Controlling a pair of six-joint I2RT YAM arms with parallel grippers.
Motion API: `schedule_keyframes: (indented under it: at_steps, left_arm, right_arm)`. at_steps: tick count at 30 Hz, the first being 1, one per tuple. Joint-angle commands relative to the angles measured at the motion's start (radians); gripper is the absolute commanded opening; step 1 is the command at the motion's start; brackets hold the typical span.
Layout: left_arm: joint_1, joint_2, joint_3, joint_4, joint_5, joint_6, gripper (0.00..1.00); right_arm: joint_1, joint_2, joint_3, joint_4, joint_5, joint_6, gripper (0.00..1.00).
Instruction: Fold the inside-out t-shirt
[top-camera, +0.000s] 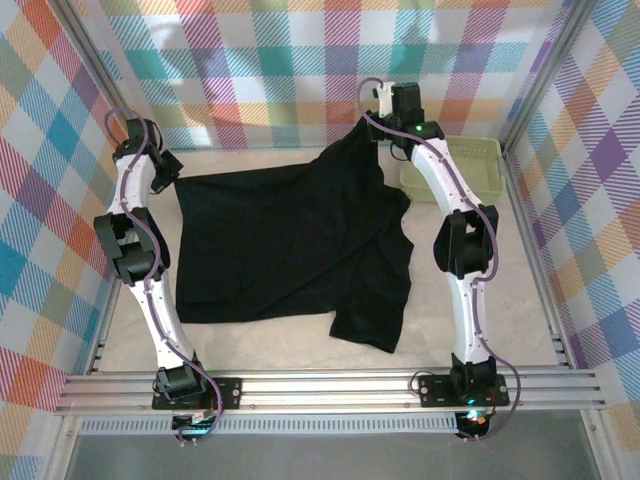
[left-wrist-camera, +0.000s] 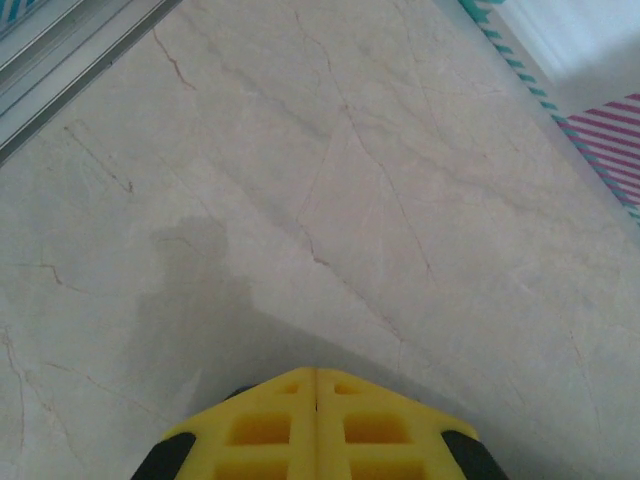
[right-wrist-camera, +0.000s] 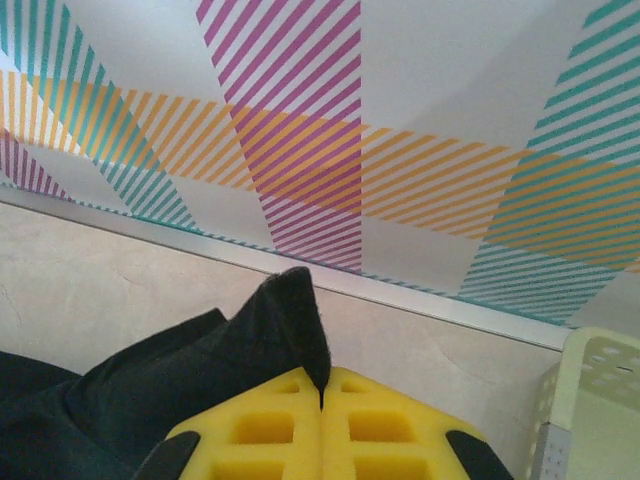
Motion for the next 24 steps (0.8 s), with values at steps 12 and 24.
schedule_keyframes:
  at_steps: [12, 24]
  left_arm:
    - [0.067, -0.230, -0.339, 0.155, 0.103, -0.057, 0.00]
    - [0.076, -0.393, -0.655, 0.255, 0.070, -0.089, 0.00]
  right_arm:
    - [-0.033, -0.489, -0.760, 0.341, -0.019, 0.007, 0.00]
    - [-0.033, -0.772, -1.203, 0.440, -0.076, 0.149, 0.00]
